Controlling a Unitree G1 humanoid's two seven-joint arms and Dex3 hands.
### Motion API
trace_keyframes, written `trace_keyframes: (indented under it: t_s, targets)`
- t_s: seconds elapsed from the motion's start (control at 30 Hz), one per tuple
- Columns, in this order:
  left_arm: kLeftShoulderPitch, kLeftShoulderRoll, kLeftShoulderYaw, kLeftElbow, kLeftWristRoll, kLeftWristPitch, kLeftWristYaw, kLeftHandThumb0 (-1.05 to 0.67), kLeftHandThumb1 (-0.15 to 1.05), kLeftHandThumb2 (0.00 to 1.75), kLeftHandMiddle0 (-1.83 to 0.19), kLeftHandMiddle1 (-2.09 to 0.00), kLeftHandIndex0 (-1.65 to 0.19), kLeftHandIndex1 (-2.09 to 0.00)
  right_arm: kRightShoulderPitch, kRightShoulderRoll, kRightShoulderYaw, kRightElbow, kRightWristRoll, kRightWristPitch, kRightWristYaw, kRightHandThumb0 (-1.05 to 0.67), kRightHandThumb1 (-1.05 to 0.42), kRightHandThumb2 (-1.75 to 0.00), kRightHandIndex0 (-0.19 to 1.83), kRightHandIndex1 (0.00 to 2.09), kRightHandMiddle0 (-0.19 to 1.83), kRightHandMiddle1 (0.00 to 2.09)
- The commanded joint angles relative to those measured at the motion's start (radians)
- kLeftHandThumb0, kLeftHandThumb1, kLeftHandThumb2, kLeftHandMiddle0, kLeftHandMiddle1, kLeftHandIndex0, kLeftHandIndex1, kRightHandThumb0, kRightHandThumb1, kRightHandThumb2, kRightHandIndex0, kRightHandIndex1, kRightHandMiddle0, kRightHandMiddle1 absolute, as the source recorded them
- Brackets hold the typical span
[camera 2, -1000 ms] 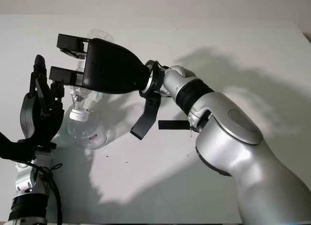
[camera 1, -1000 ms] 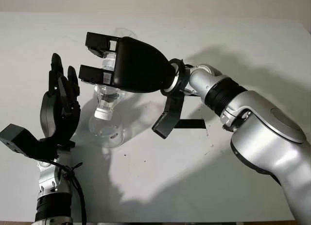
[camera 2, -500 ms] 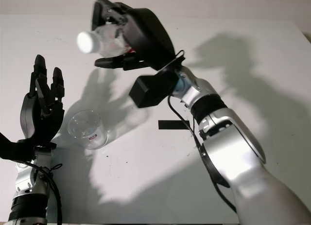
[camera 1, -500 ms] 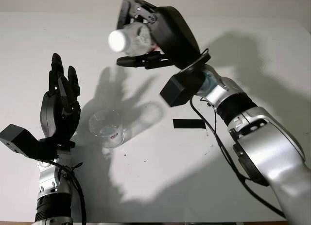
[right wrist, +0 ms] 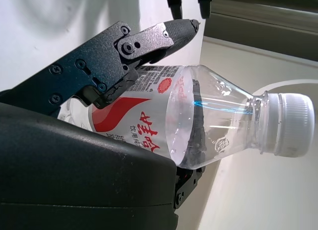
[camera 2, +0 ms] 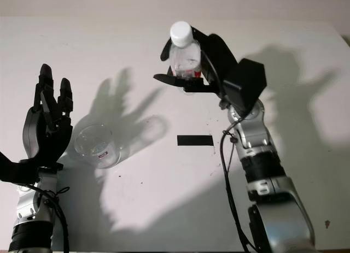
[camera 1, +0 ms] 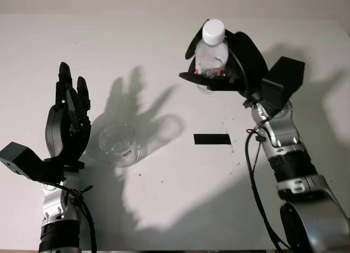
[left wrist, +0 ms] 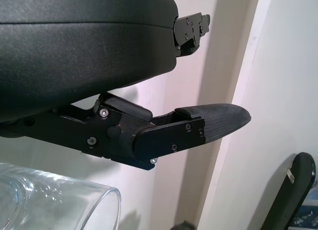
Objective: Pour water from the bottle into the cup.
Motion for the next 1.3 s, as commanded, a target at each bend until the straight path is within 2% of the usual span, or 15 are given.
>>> trace_keyframes:
  t_s: [0.0,0.1,0.3,0.57,0.93,1.27]
  targets:
    - [0.035,-0.015,-0.001,0.009,-0.005,0.005,-0.003,-0.74,1.05,0.61,0.19,0.00,0.19,0.00,0.062,-0.003,-0.031,-0.112,0.031,0.056,0.004,-0.34,-1.05,-0.40,1.14,2.09,0.81,2.09]
    - [0.032,-0.009,-0.004,0.011,-0.001,0.011,-0.002,-0.75,1.05,0.61,0.19,0.00,0.19,0.00,0.134,0.004,-0.051,-0.209,0.049,0.116,-0.003,-0.35,-1.05,-0.40,1.12,2.09,0.77,2.09]
    - [0.027,-0.007,-0.007,0.014,0.002,0.014,-0.005,-0.75,1.05,0.61,0.19,0.00,0.19,0.00,0.194,0.027,-0.066,-0.293,0.095,0.238,0.009,-0.37,-1.05,-0.41,1.12,2.09,0.75,2.09]
    - [0.033,-0.003,-0.003,0.006,-0.003,0.016,-0.010,-0.75,1.05,0.61,0.19,0.00,0.19,0.00,0.231,0.067,-0.058,-0.270,0.090,0.332,-0.005,-0.39,-1.05,-0.39,1.04,2.09,0.67,2.09]
    - [0.047,-0.002,0.001,-0.016,-0.009,0.024,-0.011,-0.74,1.05,0.63,0.19,0.00,0.19,0.00,0.235,0.109,-0.034,-0.188,0.032,0.339,-0.019,-0.42,-1.05,-0.40,1.19,2.09,0.78,2.09]
    - [0.049,0.000,0.003,-0.017,-0.012,0.025,-0.017,-0.74,1.05,0.63,0.19,0.00,0.19,0.00,0.241,0.113,-0.036,-0.141,0.005,0.320,-0.018,-0.44,-1.05,-0.41,1.19,2.09,0.79,2.09]
